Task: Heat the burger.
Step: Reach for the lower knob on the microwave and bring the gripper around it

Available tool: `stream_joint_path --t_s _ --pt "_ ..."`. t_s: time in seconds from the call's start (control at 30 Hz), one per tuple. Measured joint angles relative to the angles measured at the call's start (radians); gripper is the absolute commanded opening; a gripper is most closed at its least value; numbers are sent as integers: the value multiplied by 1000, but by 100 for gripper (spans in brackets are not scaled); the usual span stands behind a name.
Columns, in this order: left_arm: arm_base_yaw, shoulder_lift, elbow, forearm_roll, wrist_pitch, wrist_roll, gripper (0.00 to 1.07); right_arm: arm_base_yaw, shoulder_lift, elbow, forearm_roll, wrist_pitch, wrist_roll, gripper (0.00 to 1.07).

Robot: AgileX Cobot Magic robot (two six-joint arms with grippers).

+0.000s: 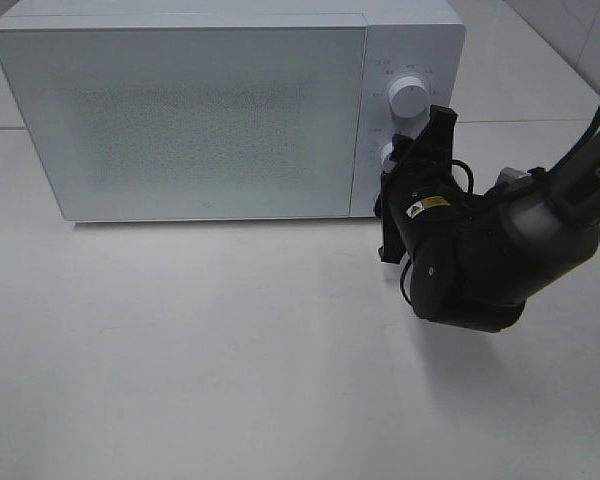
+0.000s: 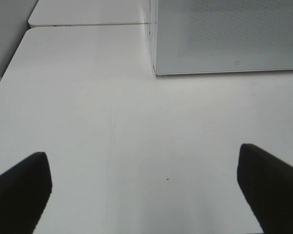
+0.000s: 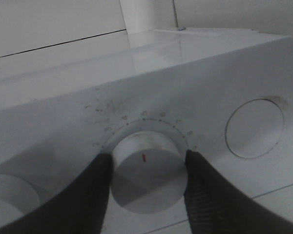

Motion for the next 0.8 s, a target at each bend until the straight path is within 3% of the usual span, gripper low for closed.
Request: stream_joint_path --t_s 0.43,0.67,0.8 --pt "0 0 0 0 0 0 98 0 0 0 0 0 -27 19" --pt "0 0 0 0 0 0 98 0 0 0 2 0 -36 45" --pt "0 0 0 0 0 0 98 0 0 0 2 0 -48 53"
